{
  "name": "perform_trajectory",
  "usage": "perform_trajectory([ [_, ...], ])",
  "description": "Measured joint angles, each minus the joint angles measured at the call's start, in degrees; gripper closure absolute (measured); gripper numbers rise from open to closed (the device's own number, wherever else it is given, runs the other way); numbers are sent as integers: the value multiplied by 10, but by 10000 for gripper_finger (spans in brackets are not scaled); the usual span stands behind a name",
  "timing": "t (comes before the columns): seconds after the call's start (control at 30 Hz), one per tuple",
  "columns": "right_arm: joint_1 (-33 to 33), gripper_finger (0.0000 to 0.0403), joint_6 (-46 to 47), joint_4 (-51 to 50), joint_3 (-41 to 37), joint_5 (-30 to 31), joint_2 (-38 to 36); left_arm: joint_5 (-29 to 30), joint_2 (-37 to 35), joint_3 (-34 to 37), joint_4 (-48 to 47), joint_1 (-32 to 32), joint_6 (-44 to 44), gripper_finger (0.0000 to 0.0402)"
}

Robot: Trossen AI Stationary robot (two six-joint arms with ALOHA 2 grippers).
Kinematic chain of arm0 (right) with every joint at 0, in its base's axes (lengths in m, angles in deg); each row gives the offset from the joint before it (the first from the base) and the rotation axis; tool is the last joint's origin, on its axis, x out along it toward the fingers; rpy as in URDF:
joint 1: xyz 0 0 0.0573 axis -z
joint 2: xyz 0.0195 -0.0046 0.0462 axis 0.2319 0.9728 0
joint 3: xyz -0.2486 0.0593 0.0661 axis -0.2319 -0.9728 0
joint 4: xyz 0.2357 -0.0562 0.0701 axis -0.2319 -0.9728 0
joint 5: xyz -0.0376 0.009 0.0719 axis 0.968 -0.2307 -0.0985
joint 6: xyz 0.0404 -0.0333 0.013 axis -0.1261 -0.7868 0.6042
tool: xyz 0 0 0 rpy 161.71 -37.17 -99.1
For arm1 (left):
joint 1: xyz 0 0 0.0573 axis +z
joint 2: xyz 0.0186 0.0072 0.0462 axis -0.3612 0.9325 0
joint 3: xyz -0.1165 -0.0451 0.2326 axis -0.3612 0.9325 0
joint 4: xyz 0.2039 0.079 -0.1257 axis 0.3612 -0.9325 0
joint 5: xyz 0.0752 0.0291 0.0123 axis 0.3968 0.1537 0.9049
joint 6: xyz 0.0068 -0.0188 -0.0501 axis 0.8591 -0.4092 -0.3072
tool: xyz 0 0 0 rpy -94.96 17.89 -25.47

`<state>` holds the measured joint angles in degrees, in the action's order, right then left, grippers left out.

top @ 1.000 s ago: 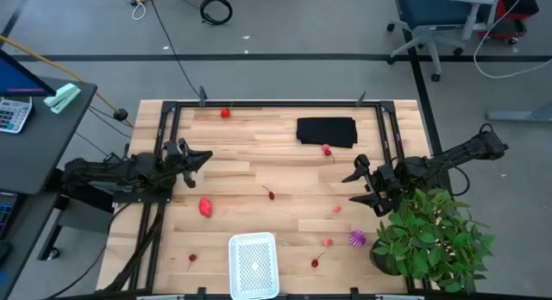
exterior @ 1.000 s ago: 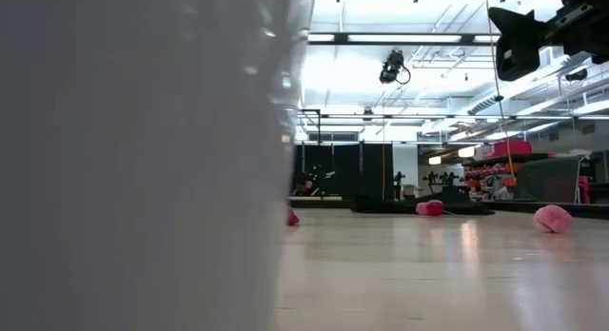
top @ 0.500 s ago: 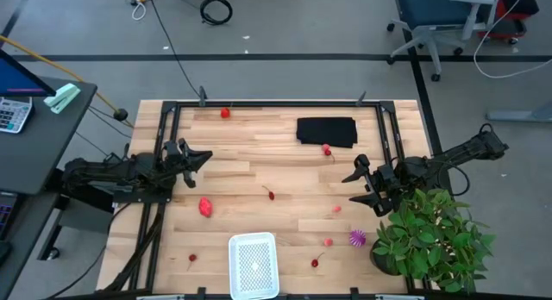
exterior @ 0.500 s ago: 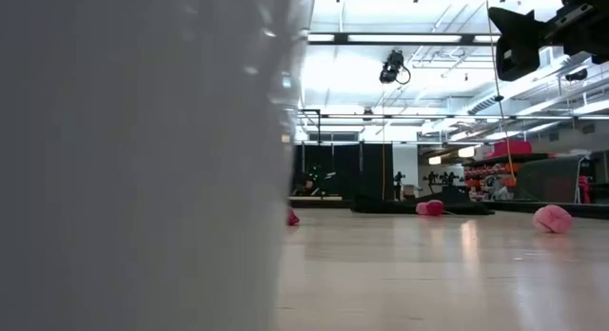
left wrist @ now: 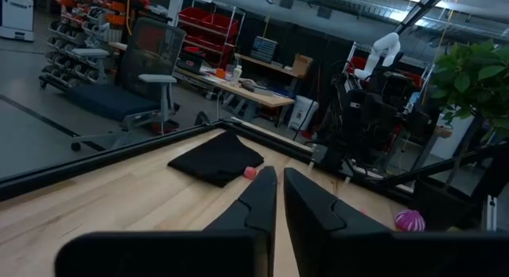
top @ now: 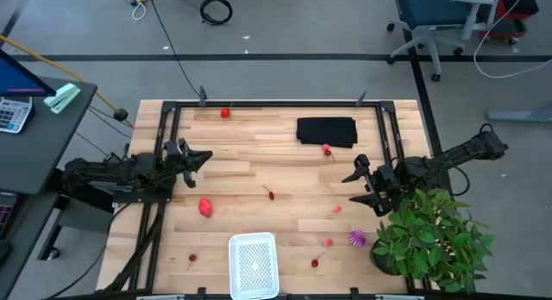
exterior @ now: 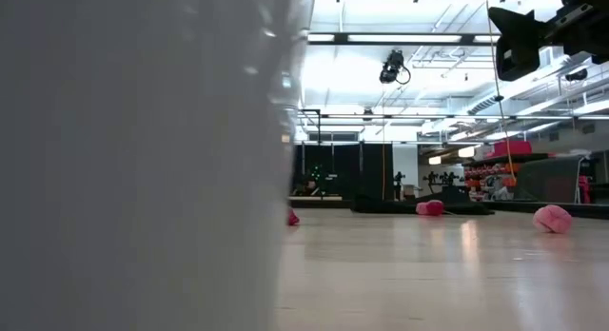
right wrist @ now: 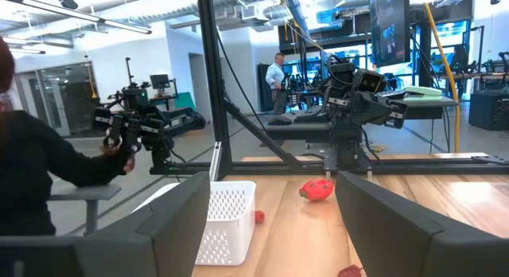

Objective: Pick and placing Produce into tupperware
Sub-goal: Put the top cherry into the white basket

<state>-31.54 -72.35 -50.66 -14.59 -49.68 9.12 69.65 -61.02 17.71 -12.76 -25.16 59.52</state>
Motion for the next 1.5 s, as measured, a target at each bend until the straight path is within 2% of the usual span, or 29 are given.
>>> perform_trajectory([
  [0.17, 0, 121, -2, 0, 0, 0, 0, 0, 0, 0, 0, 0, 1, 368],
  [0.5, 0, 121, -66, 3, 0, 0, 0, 0, 0, 0, 0, 0, 1, 377],
  [0.7, 0, 121, -81, 58, 0, 1, 0, 0, 0, 0, 0, 0, 1, 368],
  [0.8, 0, 121, -67, 95, 0, 33, 0, 0, 0, 0, 1, 0, 2, 366],
  [0.97, 0, 121, -85, 82, 29, 146, 6, 0, 0, -12, 9, 1, 36, 363],
  [1.07, 0, 121, -79, -13, 88, 170, 31, 1, 0, -38, 14, 1, 63, 351],
  [1.17, 0, 121, -63, -148, 181, 179, 85, 1, 0, -67, 10, 1, 108, 328],
  [1.37, 9, 121, 12, -441, 389, 246, 253, 0, 0, -125, 8, 1, 151, 274],
  [1.5, 41, 121, 99, -608, 481, 304, 362, 1, 0, -145, 10, 1, 152, 248],
])
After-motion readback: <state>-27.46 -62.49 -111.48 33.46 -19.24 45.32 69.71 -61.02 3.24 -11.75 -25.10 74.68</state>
